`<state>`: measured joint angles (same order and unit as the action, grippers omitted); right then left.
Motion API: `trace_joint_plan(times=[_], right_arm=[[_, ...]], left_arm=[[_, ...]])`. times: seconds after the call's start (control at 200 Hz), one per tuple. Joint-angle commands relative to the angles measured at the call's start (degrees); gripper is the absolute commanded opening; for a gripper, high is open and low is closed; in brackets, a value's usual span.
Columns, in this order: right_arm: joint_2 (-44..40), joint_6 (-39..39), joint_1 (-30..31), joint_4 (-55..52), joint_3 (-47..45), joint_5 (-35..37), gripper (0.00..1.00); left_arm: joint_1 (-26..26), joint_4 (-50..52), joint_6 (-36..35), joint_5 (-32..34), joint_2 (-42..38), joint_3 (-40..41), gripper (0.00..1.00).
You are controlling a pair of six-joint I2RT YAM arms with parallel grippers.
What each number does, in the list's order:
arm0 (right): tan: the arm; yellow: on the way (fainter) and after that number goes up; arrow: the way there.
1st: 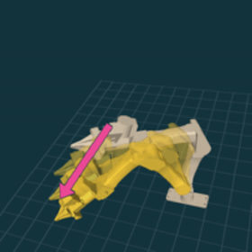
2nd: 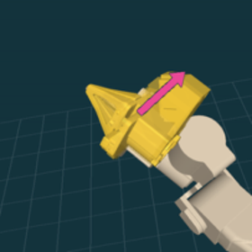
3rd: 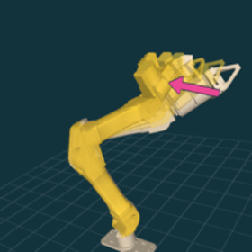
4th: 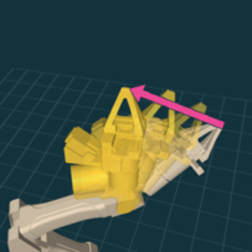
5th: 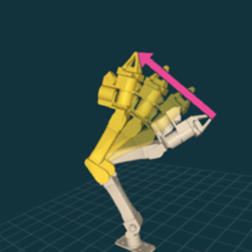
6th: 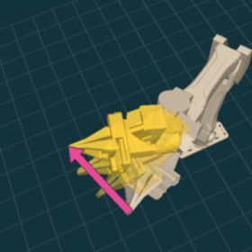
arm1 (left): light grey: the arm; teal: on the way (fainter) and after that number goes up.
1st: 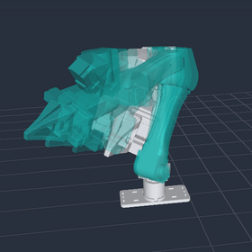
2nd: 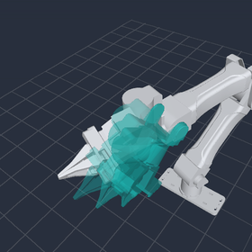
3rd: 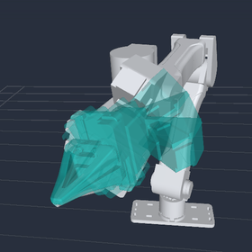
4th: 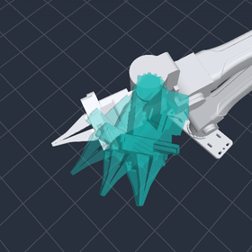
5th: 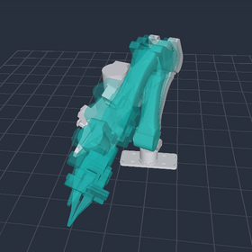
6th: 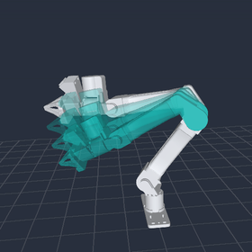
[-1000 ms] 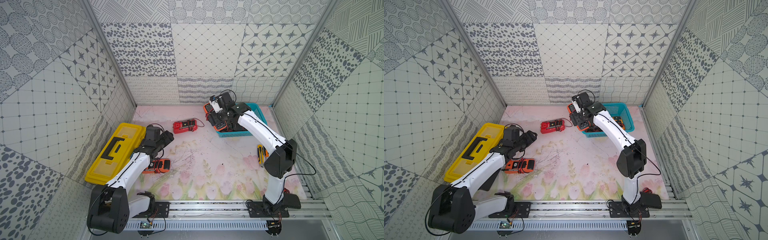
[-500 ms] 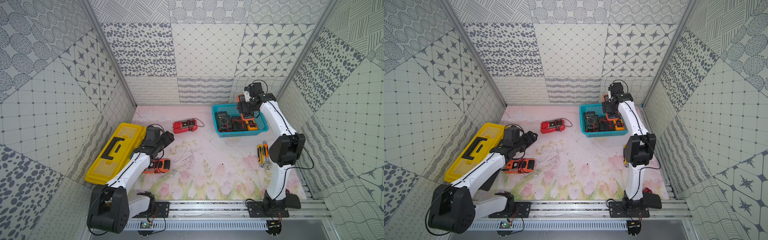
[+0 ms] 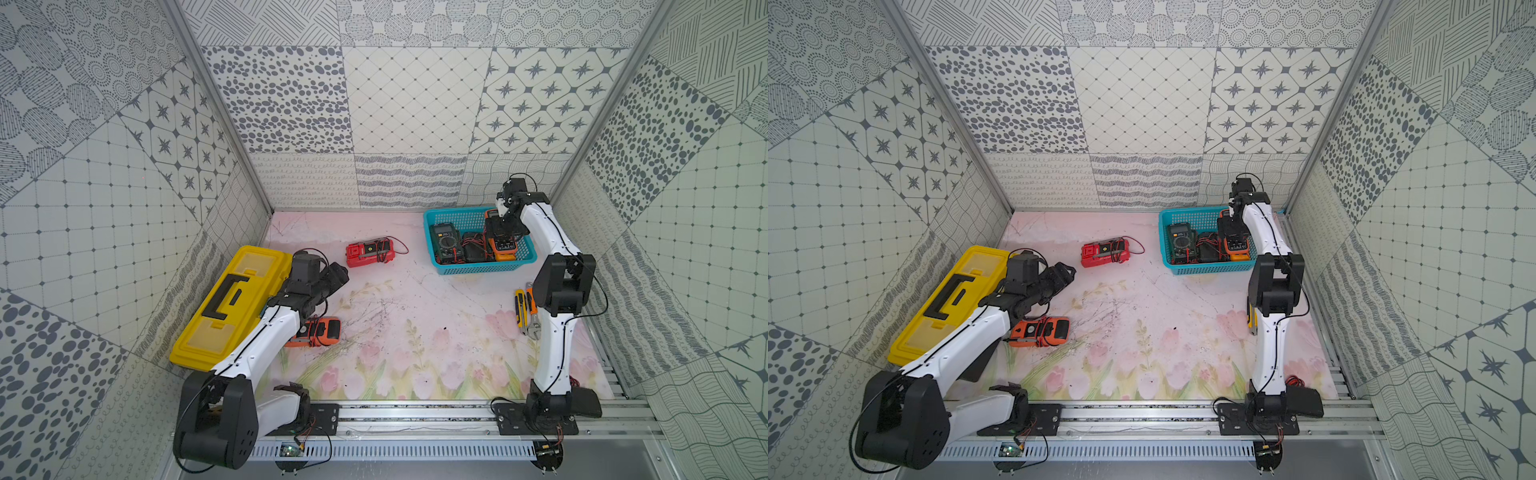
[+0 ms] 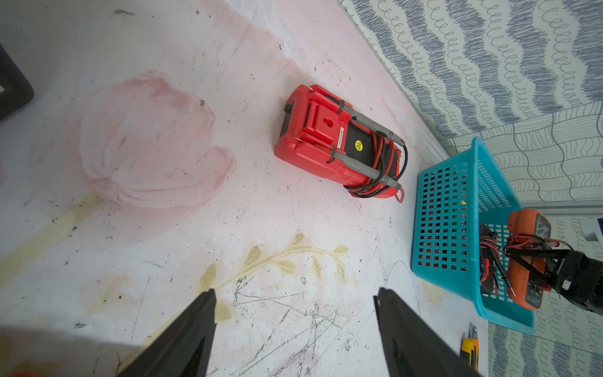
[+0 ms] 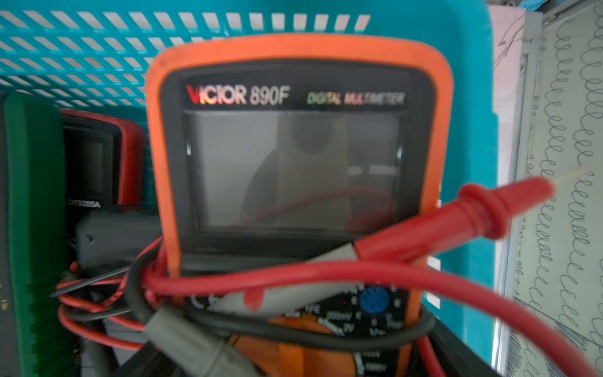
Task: Put the multimeter into the basket
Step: Place the multimeter in the basket.
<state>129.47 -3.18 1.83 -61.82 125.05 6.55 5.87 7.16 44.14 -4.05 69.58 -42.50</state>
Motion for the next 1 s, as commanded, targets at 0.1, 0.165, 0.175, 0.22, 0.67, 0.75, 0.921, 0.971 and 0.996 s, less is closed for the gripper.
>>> trace_joint_plan(times=[0.1,0.165,0.175,0.22,0.67,0.75,0.921,0.971,0.996], right_arm=[[1.63,0.95,0.11,1.73,1.07,0.22,0.30],[2.15,0.88,0.11,1.44,1.07,0.09,0.31],[2.25,0.87,0.13,1.44,1.03,0.12,0.31],[2.59,0.85,0.06,1.23,1.02,0.18,0.33],[7.63,3.36,-2.00,-2.31,1.67,-4.46,0.76],[7.65,3.77,-2.00,-2.51,1.30,-4.27,0.82],[5.23,4.67,-2.00,-2.57,2.05,-4.36,0.98],[4.13,4.84,-2.00,-2.60,2.50,-3.89,0.98],[3.58,5.01,-1.99,-2.61,2.74,-3.59,0.98]], left_arm=[[-0.17,2.07,-1.77,0.19,0.38,-1.30,0.81],[-0.16,2.07,-1.74,0.29,0.38,-1.30,0.81],[-0.16,2.05,-1.72,0.28,0.34,-1.34,0.81],[-0.17,1.97,-1.64,0.28,0.38,-1.23,0.81],[-0.16,0.66,-0.72,-0.67,1.57,-0.87,0.82],[-0.23,0.48,-0.68,-1.09,1.92,-0.96,0.82],[-0.22,0.53,-0.61,-0.99,1.83,-1.00,0.82],[-0.19,0.57,-0.63,-1.04,1.72,-0.93,0.81],[-0.21,0.59,-0.62,-1.02,1.64,-0.90,0.82]])
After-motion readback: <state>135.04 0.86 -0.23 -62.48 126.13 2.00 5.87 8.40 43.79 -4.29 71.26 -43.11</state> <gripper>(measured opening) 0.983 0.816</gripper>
